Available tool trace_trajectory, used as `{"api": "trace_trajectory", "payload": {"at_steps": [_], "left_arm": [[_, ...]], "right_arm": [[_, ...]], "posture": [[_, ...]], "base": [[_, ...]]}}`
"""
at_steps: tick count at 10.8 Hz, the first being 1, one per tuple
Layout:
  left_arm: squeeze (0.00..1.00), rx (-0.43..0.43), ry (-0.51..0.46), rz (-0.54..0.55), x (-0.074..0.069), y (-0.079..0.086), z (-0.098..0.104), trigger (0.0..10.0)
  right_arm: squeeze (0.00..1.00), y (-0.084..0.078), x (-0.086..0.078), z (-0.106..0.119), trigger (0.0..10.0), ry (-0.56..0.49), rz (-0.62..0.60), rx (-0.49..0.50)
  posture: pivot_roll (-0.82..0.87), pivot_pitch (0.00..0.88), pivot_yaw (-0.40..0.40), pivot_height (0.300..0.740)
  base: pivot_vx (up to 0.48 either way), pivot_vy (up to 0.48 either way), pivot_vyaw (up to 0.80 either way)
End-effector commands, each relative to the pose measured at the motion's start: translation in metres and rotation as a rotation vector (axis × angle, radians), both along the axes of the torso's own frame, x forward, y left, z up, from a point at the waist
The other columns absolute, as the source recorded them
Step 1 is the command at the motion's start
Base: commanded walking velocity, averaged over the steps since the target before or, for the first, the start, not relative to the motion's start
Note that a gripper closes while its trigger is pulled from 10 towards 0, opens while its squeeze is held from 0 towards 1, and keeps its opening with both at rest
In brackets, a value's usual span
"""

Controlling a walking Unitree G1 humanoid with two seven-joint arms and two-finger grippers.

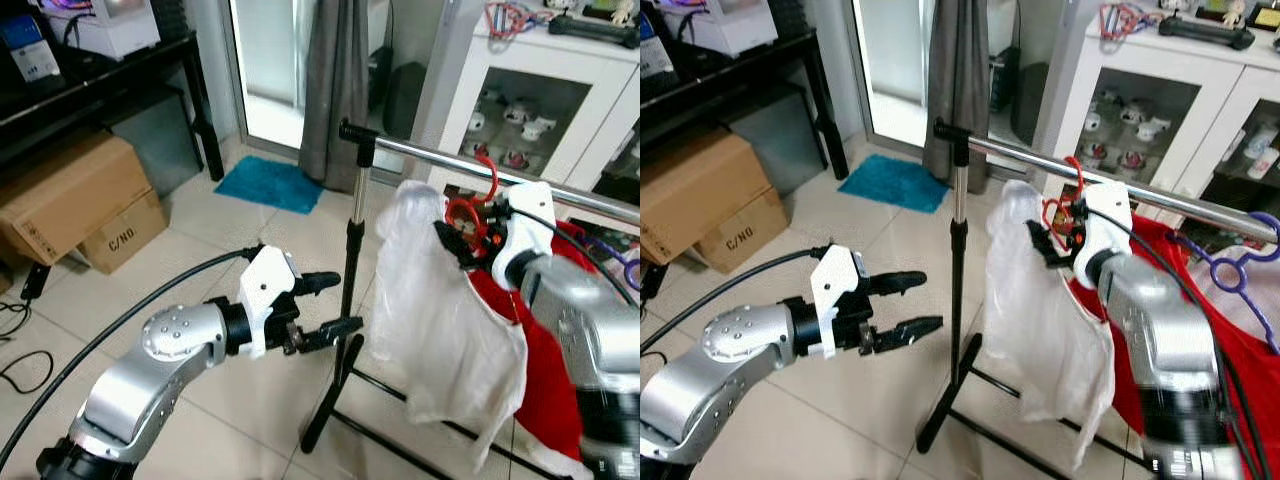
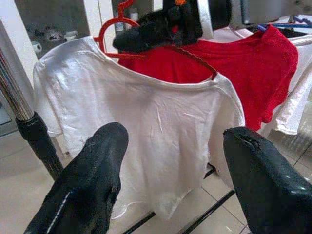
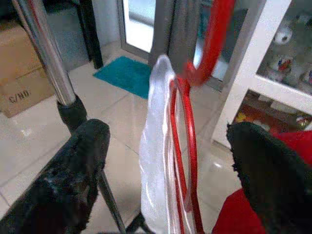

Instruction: Hang hanger

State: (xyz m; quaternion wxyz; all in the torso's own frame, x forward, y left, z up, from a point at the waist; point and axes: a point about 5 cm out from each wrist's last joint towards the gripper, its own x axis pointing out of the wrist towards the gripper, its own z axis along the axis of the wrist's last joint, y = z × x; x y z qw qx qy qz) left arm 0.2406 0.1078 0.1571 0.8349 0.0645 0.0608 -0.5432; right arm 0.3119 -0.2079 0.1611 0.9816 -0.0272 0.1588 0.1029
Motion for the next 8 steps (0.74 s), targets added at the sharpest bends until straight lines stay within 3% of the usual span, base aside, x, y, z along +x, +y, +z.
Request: {"api": "trace_trajectory", "payload": {"at_steps": [1, 3, 5, 8], "left_arm": [[0.0, 0.012, -0.009, -0.015, 0.001, 0.0, 0.001, 10.0], [0.0, 0.015, 0.0, -0.029, 0.0, 0.001, -0.002, 10.0], [0.0, 0.016, 0.001, -0.045, -0.001, 0.001, -0.004, 10.0], [0.0, 0.019, 0.0, -0.06, -0.002, 0.0, -0.004, 10.0]], "right_arm": [[0.0, -0.005, 0.002, 0.001, 0.0, 0.009, -0.007, -0.003], [0.0, -0.016, 0.011, 0.0, 0.0, 0.039, -0.034, -0.001], [0.0, -0.016, 0.015, 0.007, 0.0, 0.01, 0.014, 0.04], [0.0, -0.018, 0.018, 0.005, 0.0, 0.036, 0.062, 0.022]], "posture": [[0.06, 0.0, 0.01, 0.74], [0.06, 0.0, 0.008, 0.74], [0.05, 0.0, 0.006, 0.74], [0.05, 0.0, 0.002, 0.74]], "base": [[0.0, 0.0, 0.0], [0.0, 0.0, 0.0], [0.0, 0.0, 0.0], [0.0, 0.0, 0.0]]}}
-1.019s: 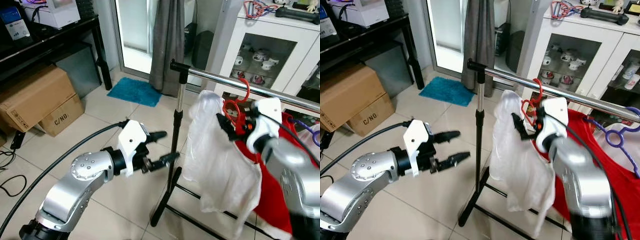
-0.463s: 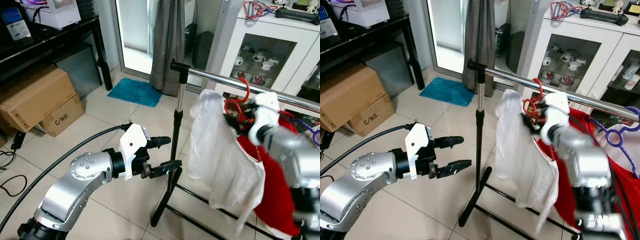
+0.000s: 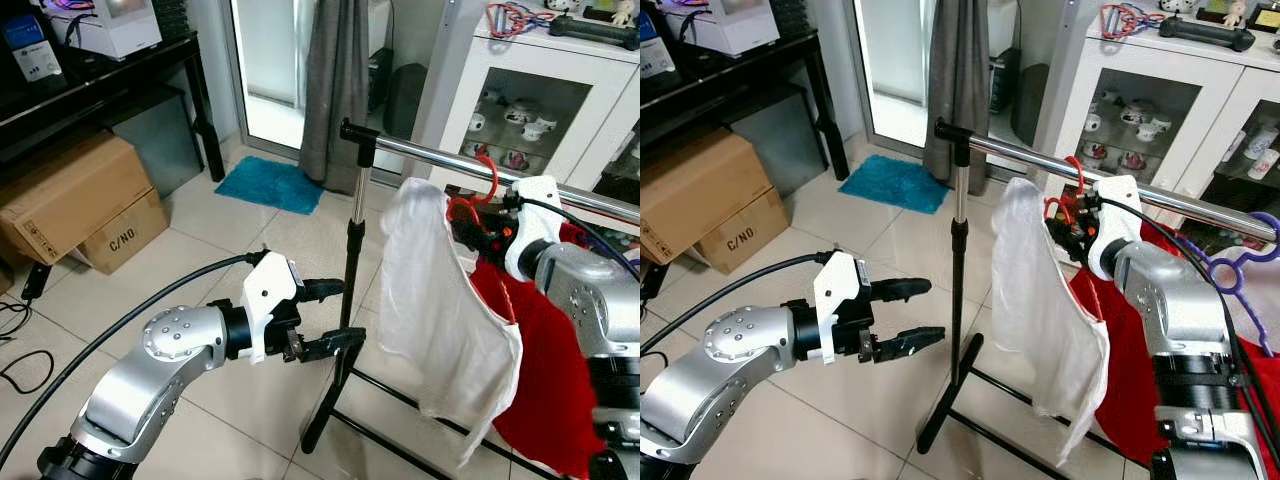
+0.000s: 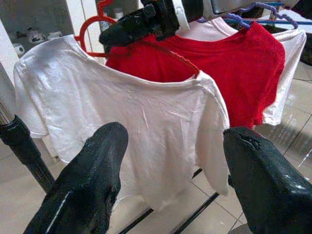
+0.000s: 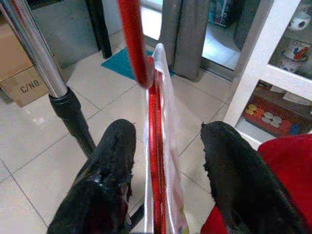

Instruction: Hang hanger

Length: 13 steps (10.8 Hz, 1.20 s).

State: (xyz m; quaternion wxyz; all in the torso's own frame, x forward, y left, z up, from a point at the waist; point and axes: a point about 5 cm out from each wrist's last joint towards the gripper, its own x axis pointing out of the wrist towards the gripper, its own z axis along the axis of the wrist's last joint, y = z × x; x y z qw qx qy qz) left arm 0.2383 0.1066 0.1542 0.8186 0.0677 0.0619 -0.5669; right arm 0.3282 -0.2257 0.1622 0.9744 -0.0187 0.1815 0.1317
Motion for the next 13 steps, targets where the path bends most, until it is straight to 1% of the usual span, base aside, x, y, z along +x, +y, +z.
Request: {"api": "trace_trajectory", "payload": {"at_steps": [1, 4, 5, 7, 9, 11, 13], "left_arm": [[0.0, 0.017, 0.001, -0.005, 0.0001, 0.0013, -0.0014, 10.0], [0.0, 0.023, -0.018, 0.005, 0.0006, 0.0014, -0.0007, 10.0], [0.0, 0.023, -0.018, 0.007, 0.0009, 0.0015, -0.0006, 10.0], [0.0, 0.026, -0.023, 0.011, 0.0027, 0.0024, -0.0007, 10.0], [0.0, 0.026, -0.026, 0.012, 0.0043, 0.0021, -0.0008, 10.0], [0.0, 0.027, -0.031, 0.016, 0.0059, 0.0018, -0.0006, 10.0], [0.0, 0.029, -0.046, 0.027, 0.0079, 0.0021, -0.0009, 10.0]], "right_arm": [[0.0, -0.0001, 0.0027, 0.0032, 0.0, -0.011, 0.007, 0.002], [0.0, -0.0034, 0.0049, -0.0008, 0.0, 0.028, -0.018, -0.014], [0.0, -0.0035, 0.0051, -0.0014, 0.0, 0.031, -0.028, -0.001], [0.0, 0.0022, 0.0048, 0.0006, 0.0, 0.017, -0.005, 0.044], [0.0, 0.0044, 0.0043, -0.0004, 0.0, 0.019, -0.007, 0.037], [0.0, -0.0002, 0.0048, -0.0011, 0.0, 0.021, -0.039, 0.028], [0.0, 0.0034, 0.0028, 0.0019, 0.0, -0.012, 0.018, 0.047]], "posture": [[0.06, 0.0, 0.001, 0.74], [0.06, 0.0, -0.006, 0.74], [0.06, 0.0, -0.007, 0.74], [0.06, 0.0, -0.001, 0.74], [0.06, 0.0, 0.001, 0.74], [0.06, 0.0, 0.003, 0.74], [0.06, 0.0, 0.004, 0.74]], "base": [[0.0, 0.0, 0.0], [0.0, 0.0, 0.0], [0.0, 0.0, 0.0], [0.0, 0.0, 0.0], [0.0, 0.0, 0.0], [0.0, 0.0, 0.0], [0.0, 0.0, 0.0]]}}
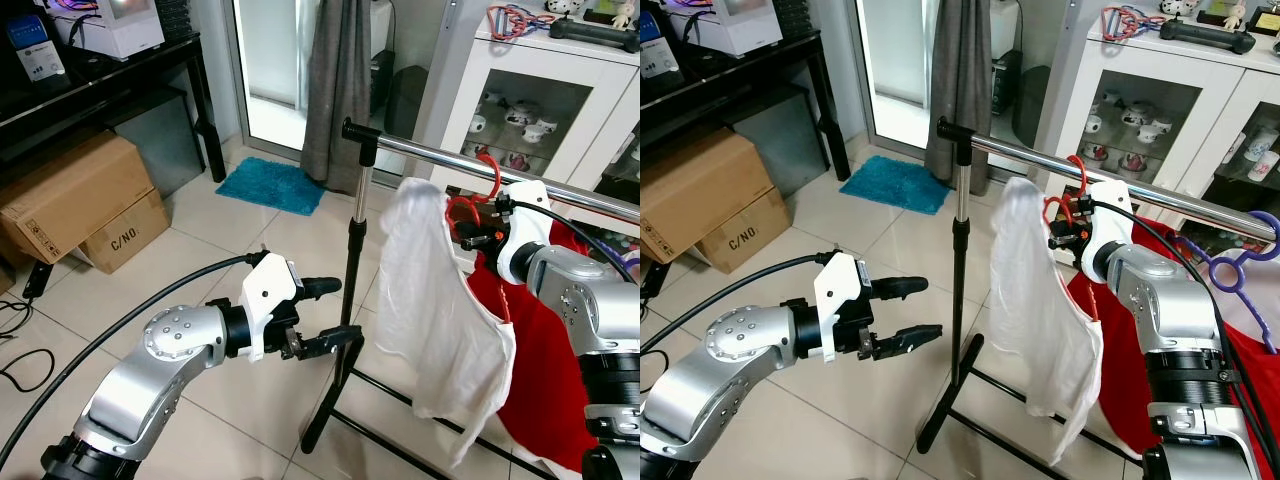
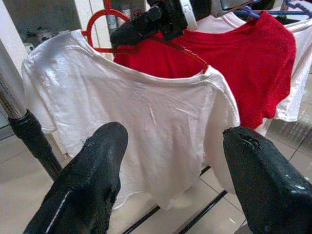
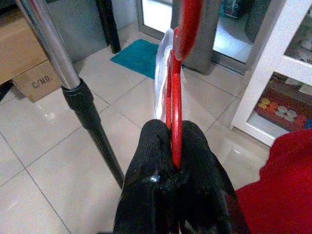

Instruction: Hang hanger

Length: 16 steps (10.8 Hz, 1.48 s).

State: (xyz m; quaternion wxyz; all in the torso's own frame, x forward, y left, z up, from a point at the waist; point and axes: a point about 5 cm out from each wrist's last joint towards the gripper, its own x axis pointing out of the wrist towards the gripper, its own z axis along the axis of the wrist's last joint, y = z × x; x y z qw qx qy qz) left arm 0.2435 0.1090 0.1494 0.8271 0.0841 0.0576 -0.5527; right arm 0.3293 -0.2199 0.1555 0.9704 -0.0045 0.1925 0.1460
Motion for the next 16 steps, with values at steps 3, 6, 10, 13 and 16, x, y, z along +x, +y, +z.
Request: {"api": "trace_trajectory", "payload": {"at_steps": [3, 6, 10, 13, 16], "left_arm": [[0.0, -0.023, -0.027, 0.049, 0.006, 0.0, 0.003, 10.0], [0.0, -0.063, -0.082, 0.315, 0.022, 0.005, 0.002, 10.0], [0.0, -0.05, -0.094, 0.497, 0.022, 0.013, -0.004, 10.0], [0.0, -0.058, -0.105, 0.513, 0.021, 0.009, -0.004, 10.0], [0.0, -0.04, -0.081, 0.455, 0.028, -0.005, -0.005, 10.0]], "right_arm": [[0.0, 0.002, -0.013, 0.016, 0.0, -0.149, 0.03, 0.038], [0.0, -0.006, -0.04, 0.034, 0.0, -0.252, 0.001, 0.003], [0.0, 0.009, -0.068, 0.028, 0.0, -0.276, 0.012, -0.007], [0.0, 0.018, -0.077, 0.0, 0.0, -0.185, -0.003, -0.05], [0.0, 0.026, -0.078, 0.0, 10.0, -0.197, 0.005, -0.038]], "posture": [[0.05, 0.0, 0.021, 0.74], [0.03, 0.0, 0.007, 0.74], [0.03, 0.0, 0.005, 0.74], [0.05, 0.0, -0.005, 0.74], [0.05, 0.0, -0.008, 0.74]], "base": [[0.0, 0.0, 0.0], [0.0, 0.0, 0.0], [-0.304, 0.0, 0.0], [-0.376, 0.0, 0.0], [0.0, 0.0, 0.0]]}}
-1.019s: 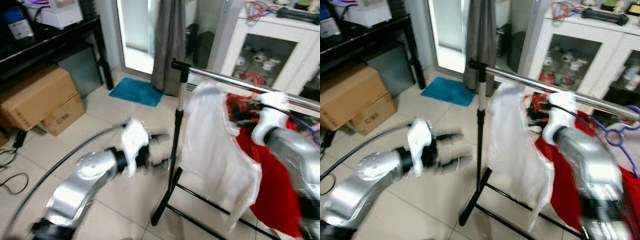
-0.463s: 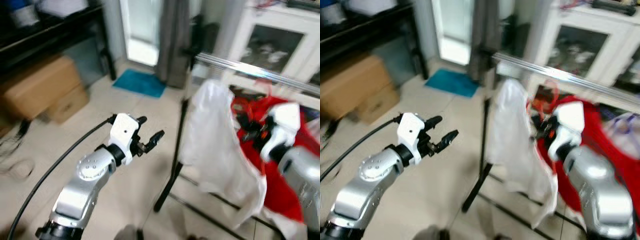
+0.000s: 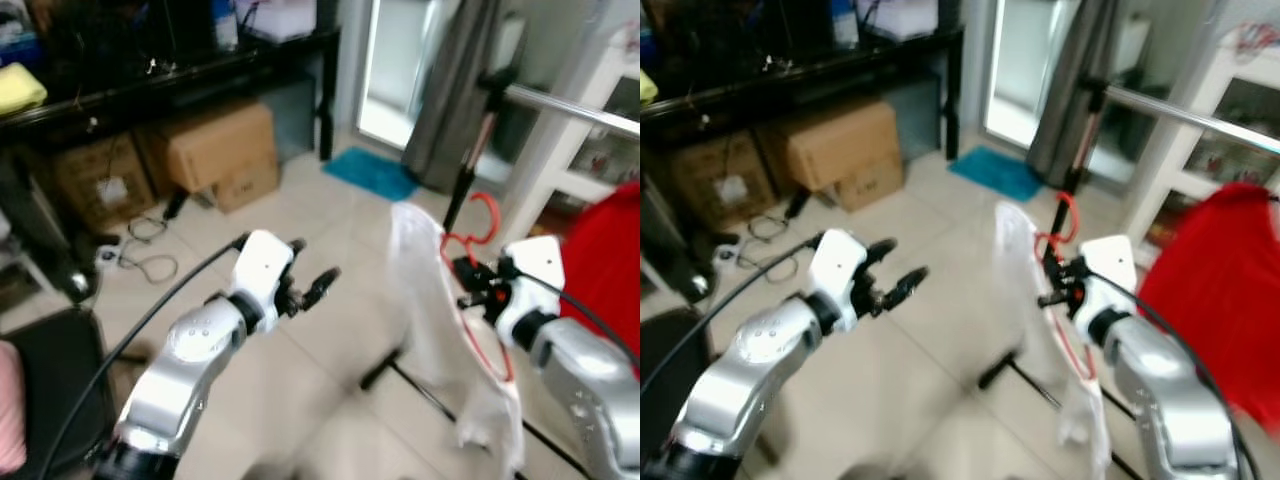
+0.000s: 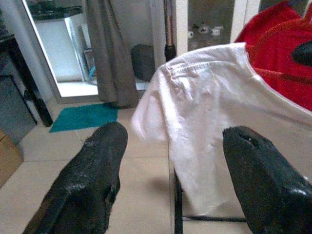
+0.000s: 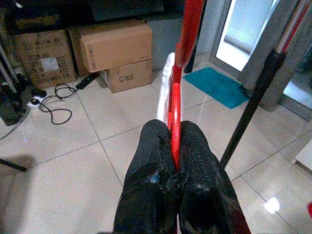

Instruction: Hang hanger

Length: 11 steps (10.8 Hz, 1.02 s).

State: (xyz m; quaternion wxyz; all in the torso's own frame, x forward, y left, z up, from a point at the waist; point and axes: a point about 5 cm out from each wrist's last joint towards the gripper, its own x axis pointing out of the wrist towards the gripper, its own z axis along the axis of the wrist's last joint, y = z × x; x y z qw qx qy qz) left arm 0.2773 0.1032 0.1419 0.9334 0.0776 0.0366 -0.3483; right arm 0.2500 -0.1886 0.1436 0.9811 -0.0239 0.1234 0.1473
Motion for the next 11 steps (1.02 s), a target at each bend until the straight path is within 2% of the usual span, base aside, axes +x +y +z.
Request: {"api": "trace_trajectory", "payload": {"at_steps": [1, 3, 5, 6, 7, 8, 9, 11], "left_arm": [[1.0, 0.0, -0.006, -0.015, 0.005, -0.007, 0.001, 10.0], [1.0, -0.036, -0.028, -0.037, 0.021, -0.022, 0.011, 10.0], [1.0, -0.079, -0.002, -0.112, 0.028, -0.036, 0.012, 10.0], [1.0, -0.061, -0.009, -0.166, 0.032, -0.048, 0.013, 10.0], [1.0, -0.059, -0.009, -0.171, 0.035, -0.052, 0.012, 10.0], [0.69, -0.049, -0.005, -0.19, 0.037, -0.055, 0.011, 10.0], [0.0, -0.045, -0.008, -0.215, 0.039, -0.061, 0.01, 10.0], [0.0, -0.031, -0.003, -0.207, 0.042, -0.067, 0.009, 10.0]], "right_arm": [[0.0, 0.007, 0.004, 0.013, 10.0, -0.064, 0.014, 0.012], [0.0, 0.024, 0.009, 0.02, 10.0, -0.091, 0.064, 0.052], [0.0, 0.031, 0.013, 0.024, 10.0, -0.104, 0.092, 0.072], [0.0, 0.038, 0.015, 0.029, 10.0, -0.12, 0.129, 0.091], [0.0, 0.04, 0.015, 0.031, 10.0, -0.123, 0.142, 0.099], [0.0, 0.042, 0.015, 0.032, 10.0, -0.126, 0.155, 0.11], [0.0, 0.046, 0.014, 0.034, 10.0, -0.13, 0.184, 0.131], [0.0, 0.05, 0.012, 0.035, 10.0, -0.125, 0.219, 0.133]], "posture": [[0.05, 0.0, -0.02, 0.74], [0.03, 0.0, -0.024, 0.74], [0.03, 0.0, -0.029, 0.74], [0.03, 0.0, -0.029, 0.74], [0.02, 0.0, -0.026, 0.74], [0.02, 0.0, -0.026, 0.74], [0.02, 0.0, -0.032, 0.74], [0.01, 0.0, -0.031, 0.74]], "base": [[0.0, 0.0, 0.0], [0.0, 0.0, 0.0], [0.0, 0.0, 0.0], [0.0, 0.0, 0.0], [0.0, 0.0, 0.0], [0.0, 0.0, 0.0], [0.0, 0.0, 0.0], [0.0, 0.0, 0.0]]}}
